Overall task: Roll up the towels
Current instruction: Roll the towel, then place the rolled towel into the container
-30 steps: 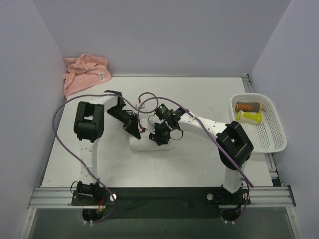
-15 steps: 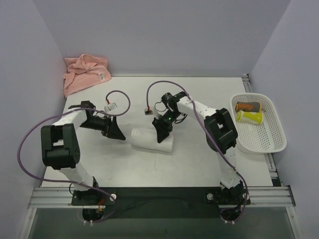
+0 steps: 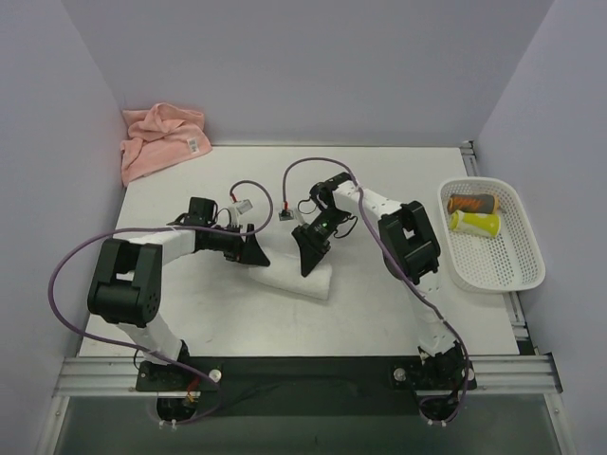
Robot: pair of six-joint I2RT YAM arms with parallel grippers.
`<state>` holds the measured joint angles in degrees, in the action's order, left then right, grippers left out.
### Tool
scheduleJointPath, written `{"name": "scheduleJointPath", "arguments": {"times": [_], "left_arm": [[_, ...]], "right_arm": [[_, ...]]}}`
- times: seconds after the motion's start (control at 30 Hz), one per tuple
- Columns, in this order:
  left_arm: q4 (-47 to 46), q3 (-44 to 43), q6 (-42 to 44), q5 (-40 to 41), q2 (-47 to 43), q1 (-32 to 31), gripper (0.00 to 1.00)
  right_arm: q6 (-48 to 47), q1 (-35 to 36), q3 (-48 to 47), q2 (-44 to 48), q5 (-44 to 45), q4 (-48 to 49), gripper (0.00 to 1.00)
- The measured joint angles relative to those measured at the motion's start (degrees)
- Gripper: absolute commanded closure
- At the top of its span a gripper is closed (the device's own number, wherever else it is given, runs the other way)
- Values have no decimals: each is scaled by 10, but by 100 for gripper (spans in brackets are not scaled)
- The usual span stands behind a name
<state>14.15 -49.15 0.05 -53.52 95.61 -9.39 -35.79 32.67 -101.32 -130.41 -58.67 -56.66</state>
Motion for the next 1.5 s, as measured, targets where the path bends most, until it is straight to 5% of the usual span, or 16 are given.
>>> {"name": "scheduleJointPath", "arguments": {"times": [0.2,0.3,0.37,0.57,0.9,1.2,1.5], "left_arm": [[-66,3,-82,-20,43,-8,48],[-86,10,-110,-26,44,-8,74],[-92,11,-125,-26,45,-8,100],[-56,-17,-151,-23,66,-7,100],[75,-99,-198,26,110,-8,100],[149,-156,-236,58,143,-17,100],[197,-195,-261,65,172,-18,100]], "right_arm": [[10,-1,-20,-14,6,-16,83],[25,-1,-25,-14,19,-15,75],[44,-1,-28,-12,33,-10,64],[105,4,12,50,139,55,42],[118,64,188,302,427,204,14],[56,252,299,342,610,318,10],[2,277,309,268,692,403,10]]}}
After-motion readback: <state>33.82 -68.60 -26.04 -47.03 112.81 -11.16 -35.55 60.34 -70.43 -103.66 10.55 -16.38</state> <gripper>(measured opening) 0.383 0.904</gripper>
